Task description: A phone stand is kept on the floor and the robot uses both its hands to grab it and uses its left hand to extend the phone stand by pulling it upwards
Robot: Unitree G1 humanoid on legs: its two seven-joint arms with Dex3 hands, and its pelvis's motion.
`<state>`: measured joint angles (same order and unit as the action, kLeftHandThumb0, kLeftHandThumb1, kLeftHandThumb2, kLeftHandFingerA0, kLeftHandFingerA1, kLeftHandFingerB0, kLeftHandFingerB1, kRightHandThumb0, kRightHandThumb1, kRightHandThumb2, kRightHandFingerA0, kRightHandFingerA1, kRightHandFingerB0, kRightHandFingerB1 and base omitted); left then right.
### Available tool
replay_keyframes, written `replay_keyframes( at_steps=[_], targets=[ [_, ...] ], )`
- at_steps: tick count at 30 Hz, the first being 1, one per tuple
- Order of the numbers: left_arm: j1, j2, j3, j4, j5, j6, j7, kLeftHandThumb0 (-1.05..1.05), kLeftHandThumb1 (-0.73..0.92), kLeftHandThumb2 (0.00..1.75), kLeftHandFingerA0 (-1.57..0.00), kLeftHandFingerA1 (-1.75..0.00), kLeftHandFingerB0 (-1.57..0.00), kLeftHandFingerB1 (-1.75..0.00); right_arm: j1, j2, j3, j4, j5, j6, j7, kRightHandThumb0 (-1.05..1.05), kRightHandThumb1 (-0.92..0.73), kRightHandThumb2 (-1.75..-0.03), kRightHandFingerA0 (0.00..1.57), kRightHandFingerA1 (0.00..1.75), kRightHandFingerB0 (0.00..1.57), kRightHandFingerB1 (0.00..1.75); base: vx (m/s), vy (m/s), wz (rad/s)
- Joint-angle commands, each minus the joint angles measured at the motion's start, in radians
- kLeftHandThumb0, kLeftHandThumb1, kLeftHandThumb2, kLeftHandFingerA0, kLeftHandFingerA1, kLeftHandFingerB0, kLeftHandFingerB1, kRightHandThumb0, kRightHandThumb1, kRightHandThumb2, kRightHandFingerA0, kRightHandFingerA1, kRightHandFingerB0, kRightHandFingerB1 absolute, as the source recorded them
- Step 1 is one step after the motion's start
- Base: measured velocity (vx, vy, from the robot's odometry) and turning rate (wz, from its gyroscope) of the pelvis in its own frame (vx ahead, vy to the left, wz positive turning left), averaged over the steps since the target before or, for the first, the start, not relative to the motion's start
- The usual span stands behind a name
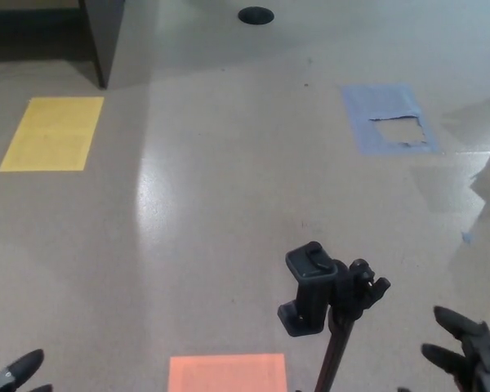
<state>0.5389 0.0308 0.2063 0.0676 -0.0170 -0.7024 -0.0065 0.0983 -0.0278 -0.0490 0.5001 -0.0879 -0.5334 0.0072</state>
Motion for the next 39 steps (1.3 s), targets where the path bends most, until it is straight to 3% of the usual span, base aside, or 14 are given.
replay_keyframes(
  at_steps=[1,2,4,5,6,8,10,12,14,15,16,21,23,39],
  targets=[
    [0.011,-0.026,-0.026,-0.047,-0.007,-0.038,-0.001,-0.69,0.67,0.64,-0.66,-0.42,-0.55,-0.38,-0.051,0.009,0.042,0.000,-0.084,-0.013,-0.078,-1.05,-0.56,-0.63,1.03,0.84,0.23,0.80,0.00,0.000,0.00],
    [0.002,-0.031,-0.039,-0.062,0.007,-0.036,0.000,-0.64,0.69,0.65,-0.67,-0.42,-0.54,-0.37,-0.074,0.016,0.049,0.013,-0.073,-0.023,-0.069,-1.05,-0.56,-0.61,0.66,0.78,0.25,0.80,0.00,0.000,0.00],
    [-0.009,-0.037,-0.060,-0.069,0.004,-0.049,-0.007,-0.63,0.69,0.64,-0.68,-0.42,-0.54,-0.37,-0.091,0.024,0.054,0.022,-0.060,-0.020,-0.071,-1.05,-0.55,-0.62,0.84,0.80,0.25,0.82,0.00,0.000,0.00],
    [-0.028,-0.048,-0.081,-0.080,-0.001,-0.040,-0.011,-0.60,0.60,0.96,-0.67,-0.60,-0.43,-0.49,-0.107,0.028,0.055,0.028,-0.057,-0.008,-0.072,-0.34,0.04,-0.79,1.36,1.18,0.26,0.66,0.00,0.000,0.00],
    [-0.037,-0.054,-0.095,-0.089,0.008,-0.035,-0.008,-0.60,0.61,0.97,-0.67,-0.60,-0.42,-0.49,-0.117,0.030,0.055,0.034,-0.055,-0.003,-0.072,-1.05,-0.43,-0.91,1.43,0.90,0.20,0.75,0.00,0.000,0.00],
    [-0.043,-0.060,-0.110,-0.106,0.043,-0.025,0.006,-0.60,0.62,0.98,-0.66,-0.60,-0.41,-0.49,-0.125,0.032,0.057,0.036,-0.054,0.001,-0.073,-1.05,-0.55,-0.61,1.44,0.87,0.24,0.82,0.00,0.000,0.00],
    [-0.053,-0.065,-0.125,-0.122,0.066,-0.012,0.011,-0.63,0.69,0.65,-0.68,-0.43,-0.53,-0.37,-0.132,0.036,0.057,0.044,-0.050,-0.001,-0.075,-1.05,-0.44,-0.90,1.49,0.97,0.24,0.80,0.00,0.000,0.00],
    [-0.062,-0.068,-0.146,-0.139,0.082,-0.004,0.010,-0.57,0.61,0.99,-0.65,-0.61,-0.39,-0.49,-0.141,0.036,0.058,0.059,-0.075,-0.004,-0.111,-1.05,-0.44,-0.92,1.54,1.53,0.40,0.85,0.00,0.000,0.00],
    [-0.061,-0.070,-0.163,-0.154,0.081,0.008,0.005,-0.59,0.73,0.63,-0.68,-0.41,-0.54,-0.37,-0.149,0.034,0.055,0.075,-0.090,-0.011,-0.137,-1.05,-0.46,-0.93,1.53,1.51,0.47,0.87,0.00,0.000,0.00],
    [-0.063,-0.071,-0.169,-0.151,0.079,0.004,0.006,-0.56,0.60,0.98,-0.65,-0.61,-0.39,-0.50,-0.153,0.031,0.053,0.085,-0.089,-0.009,-0.139,-1.05,-0.47,-0.94,1.53,1.44,0.50,0.87,0.00,0.000,0.00],
    [-0.064,-0.071,-0.172,-0.147,0.079,-0.002,0.007,-0.57,0.73,0.63,-0.68,-0.41,-0.53,-0.37,-0.155,0.027,0.053,0.090,-0.089,-0.009,-0.139,-1.05,-0.49,-0.95,1.52,1.43,0.55,0.89,0.00,0.000,0.00],
    [-0.058,-0.067,-0.182,-0.148,0.084,0.007,0.011,-0.59,0.73,0.63,-0.67,-0.41,-0.52,-0.37,-0.172,0.014,0.054,0.126,-0.092,-0.012,-0.150,-1.05,-0.61,-0.63,1.53,1.29,0.62,0.92,0.00,0.000,0.00],
    [-0.066,-0.066,-0.179,-0.145,0.086,0.013,0.016,-0.60,0.73,0.63,-0.67,-0.41,-0.52,-0.37,-0.190,0.010,0.055,0.147,-0.094,-0.015,-0.156,-1.05,-0.50,-0.96,1.53,1.39,0.64,0.89,0.00,0.000,0.00],
    [-0.128,-0.087,-0.208,-0.135,0.099,0.043,0.021,-0.62,0.72,0.63,-0.68,-0.41,-0.50,-0.37,-0.249,0.045,0.074,0.220,-0.062,-0.016,-0.131,-1.05,-0.41,-0.86,1.56,1.34,0.69,0.82,0.00,0.000,0.00]
  ],
)
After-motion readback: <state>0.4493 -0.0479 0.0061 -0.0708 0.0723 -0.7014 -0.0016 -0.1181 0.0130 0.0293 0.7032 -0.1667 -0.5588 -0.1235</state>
